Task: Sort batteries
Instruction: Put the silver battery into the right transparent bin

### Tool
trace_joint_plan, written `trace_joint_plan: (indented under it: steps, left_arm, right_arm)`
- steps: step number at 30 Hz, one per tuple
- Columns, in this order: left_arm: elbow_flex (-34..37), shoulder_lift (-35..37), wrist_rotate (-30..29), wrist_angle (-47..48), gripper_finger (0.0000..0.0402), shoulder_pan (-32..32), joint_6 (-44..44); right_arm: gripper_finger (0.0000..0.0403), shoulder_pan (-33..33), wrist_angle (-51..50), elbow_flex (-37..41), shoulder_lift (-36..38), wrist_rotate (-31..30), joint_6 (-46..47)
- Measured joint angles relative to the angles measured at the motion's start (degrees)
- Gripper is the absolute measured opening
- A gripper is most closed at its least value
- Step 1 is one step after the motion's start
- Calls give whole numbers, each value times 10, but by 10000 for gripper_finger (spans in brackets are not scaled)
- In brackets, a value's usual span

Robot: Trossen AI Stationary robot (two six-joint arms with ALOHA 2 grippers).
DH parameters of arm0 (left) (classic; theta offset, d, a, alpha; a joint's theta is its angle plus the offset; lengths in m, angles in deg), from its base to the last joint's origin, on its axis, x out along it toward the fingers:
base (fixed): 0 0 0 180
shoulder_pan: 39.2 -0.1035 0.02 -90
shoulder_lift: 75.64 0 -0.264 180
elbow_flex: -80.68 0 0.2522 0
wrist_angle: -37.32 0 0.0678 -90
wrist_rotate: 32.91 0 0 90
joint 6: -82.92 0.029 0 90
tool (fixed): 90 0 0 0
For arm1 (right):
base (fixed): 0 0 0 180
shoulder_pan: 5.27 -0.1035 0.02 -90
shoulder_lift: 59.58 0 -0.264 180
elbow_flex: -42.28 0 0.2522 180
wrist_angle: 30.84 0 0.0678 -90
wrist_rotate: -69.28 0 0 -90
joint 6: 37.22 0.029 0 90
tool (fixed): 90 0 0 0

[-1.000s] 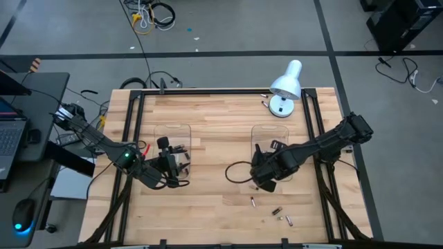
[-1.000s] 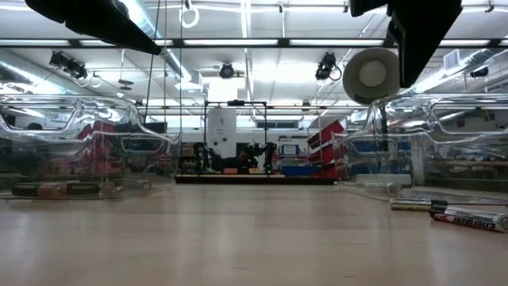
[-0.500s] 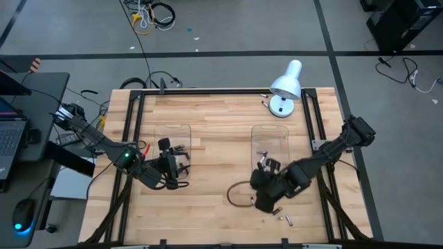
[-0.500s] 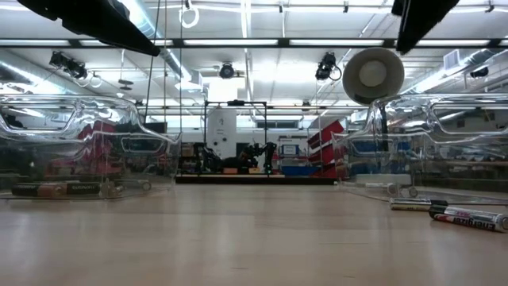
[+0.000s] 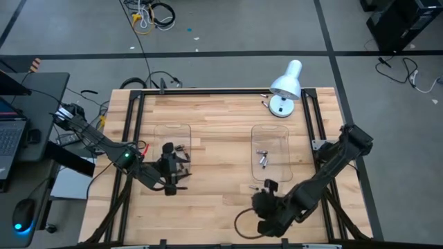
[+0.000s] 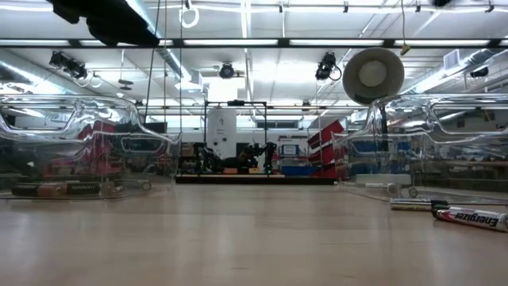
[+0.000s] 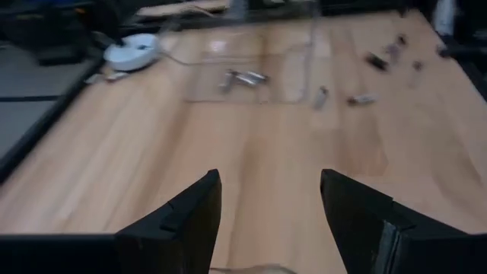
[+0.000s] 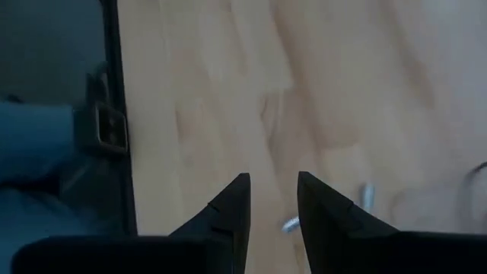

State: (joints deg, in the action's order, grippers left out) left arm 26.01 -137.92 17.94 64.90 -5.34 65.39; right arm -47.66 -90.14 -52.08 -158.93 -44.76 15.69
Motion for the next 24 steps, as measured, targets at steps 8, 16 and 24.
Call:
trace_joint_plan:
  steps: [8, 16, 24]
  left_arm:
    - [0, 0, 31, -2, 223, 0, -11]
    - [0, 0, 32, -2, 223, 0, -24]
    - [0, 0, 23, -2, 223, 0, -24]
  right_arm:
    - [95, 5, -41, -27, -92, 41, 59]
    - [95, 6, -238, -159, -184, 85, 177]
    - [95, 20, -288, -253, -248, 132, 248]
